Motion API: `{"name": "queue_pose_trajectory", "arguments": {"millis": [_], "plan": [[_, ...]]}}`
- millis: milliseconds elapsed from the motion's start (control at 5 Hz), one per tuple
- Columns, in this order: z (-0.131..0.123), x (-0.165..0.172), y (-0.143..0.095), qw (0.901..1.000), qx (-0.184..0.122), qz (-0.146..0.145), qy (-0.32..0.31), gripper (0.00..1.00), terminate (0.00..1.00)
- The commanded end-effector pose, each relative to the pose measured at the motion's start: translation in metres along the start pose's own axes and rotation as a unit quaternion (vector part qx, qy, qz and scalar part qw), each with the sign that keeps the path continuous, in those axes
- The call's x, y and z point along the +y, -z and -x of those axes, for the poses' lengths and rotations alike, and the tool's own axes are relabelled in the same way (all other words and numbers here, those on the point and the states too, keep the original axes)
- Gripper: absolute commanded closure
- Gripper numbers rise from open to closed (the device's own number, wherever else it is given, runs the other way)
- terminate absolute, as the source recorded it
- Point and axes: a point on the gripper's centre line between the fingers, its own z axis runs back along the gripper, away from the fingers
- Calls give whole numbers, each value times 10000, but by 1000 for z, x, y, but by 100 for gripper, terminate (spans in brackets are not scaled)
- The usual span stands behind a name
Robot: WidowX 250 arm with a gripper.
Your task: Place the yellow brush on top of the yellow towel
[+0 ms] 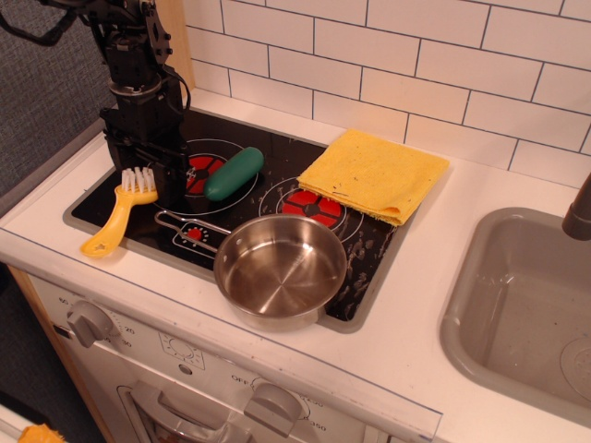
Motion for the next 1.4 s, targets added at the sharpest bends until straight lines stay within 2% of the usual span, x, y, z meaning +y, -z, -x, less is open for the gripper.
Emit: {"name": "queue_pose_trajectory", "arguments": {"millis": [0, 200, 400, 600, 800, 1000, 1200], "plan": [[3, 16, -49, 9986, -389, -48, -369, 100, 0], [1, 33, -73, 9960, -522, -112, -721, 100, 0], [-16, 22, -103, 9954, -676, -112, -663, 100, 0], [-50, -23, -117, 9963, -785, 61, -338, 100, 0], [-75, -72, -125, 9957, -923, -43, -70, 100, 0], [-96, -115, -118, 9947, -992, -259, -17, 100, 0], [-118, -132, -104, 9944, -1020, -188, -216, 100, 0]]}}
